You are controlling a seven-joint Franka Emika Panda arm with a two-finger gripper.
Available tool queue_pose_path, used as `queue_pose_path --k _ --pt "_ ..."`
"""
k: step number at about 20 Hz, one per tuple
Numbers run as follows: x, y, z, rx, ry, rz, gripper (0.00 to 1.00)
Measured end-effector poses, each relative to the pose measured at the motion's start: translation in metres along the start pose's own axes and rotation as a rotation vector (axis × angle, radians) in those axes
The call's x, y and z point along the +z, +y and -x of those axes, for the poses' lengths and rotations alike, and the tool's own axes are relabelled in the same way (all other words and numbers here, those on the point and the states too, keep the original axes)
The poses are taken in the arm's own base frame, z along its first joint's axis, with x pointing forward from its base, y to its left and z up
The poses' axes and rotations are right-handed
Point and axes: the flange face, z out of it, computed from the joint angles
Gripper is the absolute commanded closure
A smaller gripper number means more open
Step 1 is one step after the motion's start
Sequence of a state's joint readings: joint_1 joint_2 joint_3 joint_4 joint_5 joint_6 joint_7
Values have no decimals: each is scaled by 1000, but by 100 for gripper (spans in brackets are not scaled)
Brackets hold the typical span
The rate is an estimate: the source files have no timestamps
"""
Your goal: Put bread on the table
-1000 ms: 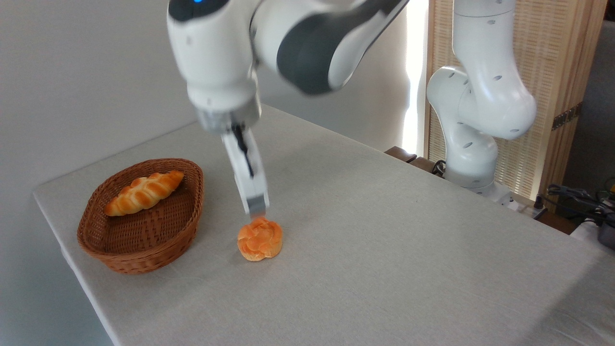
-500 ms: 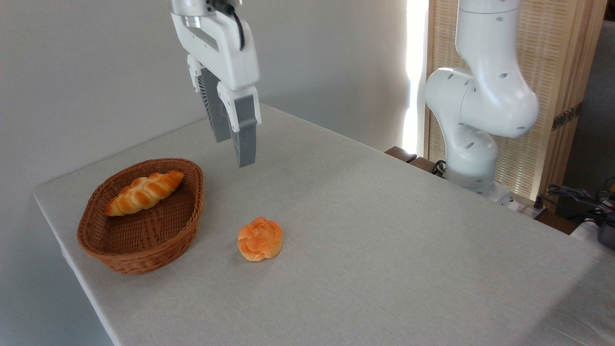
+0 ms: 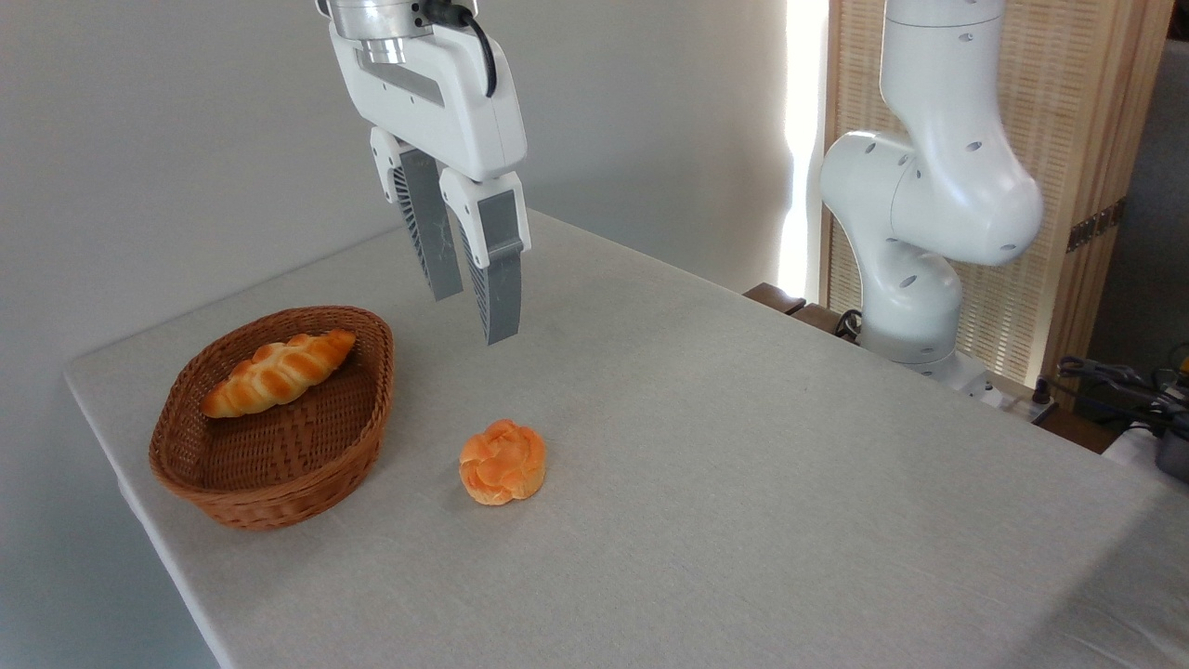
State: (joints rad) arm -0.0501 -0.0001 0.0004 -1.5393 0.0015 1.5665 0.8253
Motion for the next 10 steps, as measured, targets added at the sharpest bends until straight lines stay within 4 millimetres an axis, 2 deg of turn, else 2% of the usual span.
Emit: queue_pose_path --k 10 --pt "0 -1 1 -7 17 17 0"
